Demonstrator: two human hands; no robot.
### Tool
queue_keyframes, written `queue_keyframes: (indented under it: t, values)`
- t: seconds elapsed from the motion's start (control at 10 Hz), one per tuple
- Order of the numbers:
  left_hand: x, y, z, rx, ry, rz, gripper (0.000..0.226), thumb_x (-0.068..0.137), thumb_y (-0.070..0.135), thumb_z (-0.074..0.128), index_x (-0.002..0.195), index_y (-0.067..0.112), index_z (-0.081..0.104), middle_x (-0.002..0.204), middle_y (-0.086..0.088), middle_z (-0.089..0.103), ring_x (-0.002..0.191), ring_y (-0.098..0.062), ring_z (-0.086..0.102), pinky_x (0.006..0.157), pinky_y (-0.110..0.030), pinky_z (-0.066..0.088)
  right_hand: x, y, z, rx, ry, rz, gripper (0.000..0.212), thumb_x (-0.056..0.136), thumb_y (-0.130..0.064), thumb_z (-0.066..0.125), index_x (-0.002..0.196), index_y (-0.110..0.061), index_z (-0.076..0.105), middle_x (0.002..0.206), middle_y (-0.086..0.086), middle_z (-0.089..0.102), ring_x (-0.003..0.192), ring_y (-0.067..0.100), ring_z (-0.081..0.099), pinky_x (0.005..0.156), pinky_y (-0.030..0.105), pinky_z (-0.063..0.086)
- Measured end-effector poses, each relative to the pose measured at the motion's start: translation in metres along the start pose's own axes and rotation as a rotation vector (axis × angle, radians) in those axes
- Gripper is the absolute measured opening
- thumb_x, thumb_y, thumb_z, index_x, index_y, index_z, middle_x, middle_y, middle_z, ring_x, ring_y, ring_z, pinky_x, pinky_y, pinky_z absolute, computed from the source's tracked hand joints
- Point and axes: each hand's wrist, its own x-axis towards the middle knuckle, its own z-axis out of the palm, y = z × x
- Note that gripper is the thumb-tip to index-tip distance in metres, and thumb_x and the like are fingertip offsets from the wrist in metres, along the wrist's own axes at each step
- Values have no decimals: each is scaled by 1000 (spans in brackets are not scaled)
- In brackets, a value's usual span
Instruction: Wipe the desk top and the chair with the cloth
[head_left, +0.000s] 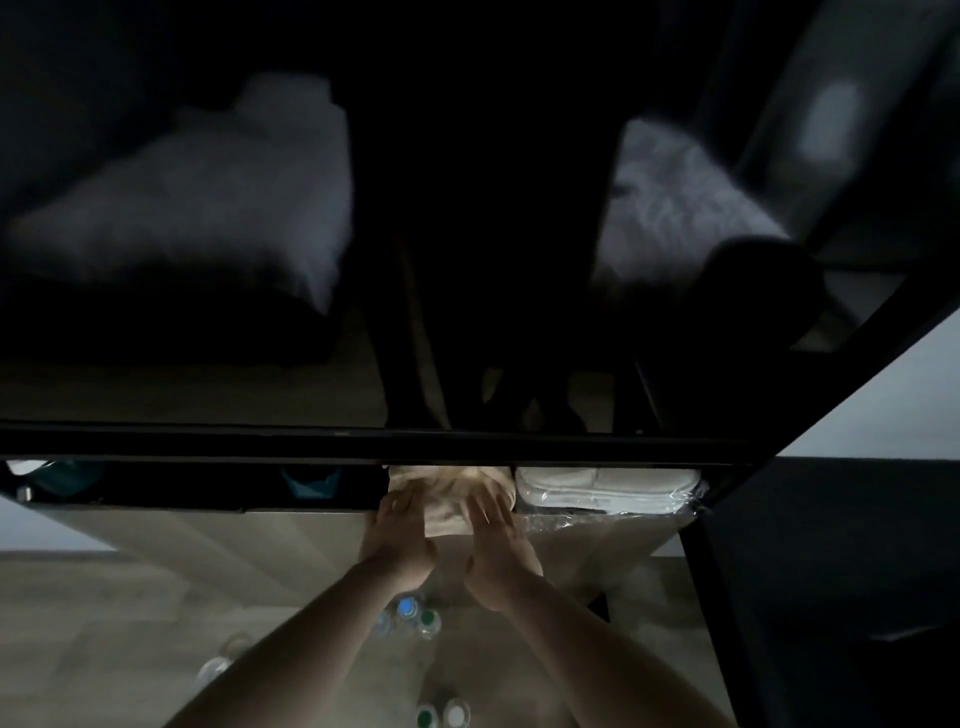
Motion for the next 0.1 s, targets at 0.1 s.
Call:
queue_keyframes:
  t: [0.1]
  values:
    - [-10, -4, -12, 15, -52, 30, 78, 96, 22, 52, 163, 27, 14, 172, 4, 8, 155, -23, 13, 123, -37, 18, -18, -4, -8, 22, -46, 16, 86, 89, -10, 52, 163, -24, 10, 170, -2, -9, 156, 25, -9, 126, 39, 17]
